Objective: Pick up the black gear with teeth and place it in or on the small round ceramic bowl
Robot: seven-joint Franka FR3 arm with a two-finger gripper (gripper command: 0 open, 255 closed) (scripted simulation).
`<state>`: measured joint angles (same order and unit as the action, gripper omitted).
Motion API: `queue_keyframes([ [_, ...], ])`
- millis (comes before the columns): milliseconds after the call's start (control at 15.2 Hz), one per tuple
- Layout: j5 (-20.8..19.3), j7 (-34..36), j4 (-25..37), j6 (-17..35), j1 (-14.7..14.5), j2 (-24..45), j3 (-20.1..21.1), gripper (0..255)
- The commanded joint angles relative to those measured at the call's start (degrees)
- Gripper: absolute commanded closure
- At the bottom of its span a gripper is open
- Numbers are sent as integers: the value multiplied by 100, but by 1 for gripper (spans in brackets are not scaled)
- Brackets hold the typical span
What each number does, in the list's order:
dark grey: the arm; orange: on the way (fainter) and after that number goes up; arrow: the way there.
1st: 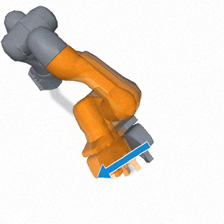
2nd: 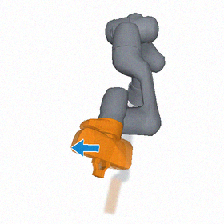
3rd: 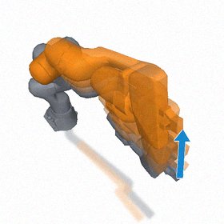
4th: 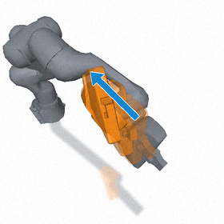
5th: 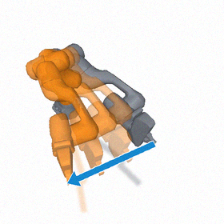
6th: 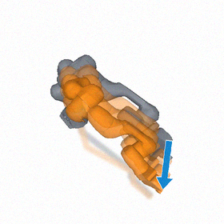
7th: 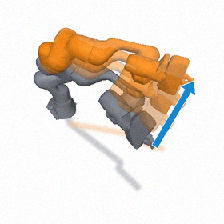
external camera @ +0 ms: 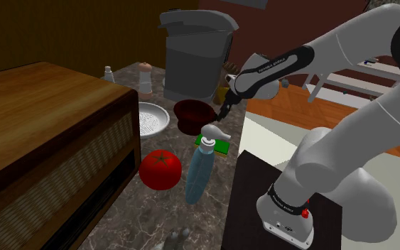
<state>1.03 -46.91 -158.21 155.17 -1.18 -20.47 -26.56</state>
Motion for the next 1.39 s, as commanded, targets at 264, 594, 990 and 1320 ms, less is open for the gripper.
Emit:
queue_keyframes([
  [264,475,-488,-30,587,-462,524,-354,0],
  [594,476,-489,-30,587,-461,524,-353,0],
  [990,476,-489,-27,585,-462,525,-353,255],
  [1320,476,-486,-29,587,-463,525,-351,255],
])
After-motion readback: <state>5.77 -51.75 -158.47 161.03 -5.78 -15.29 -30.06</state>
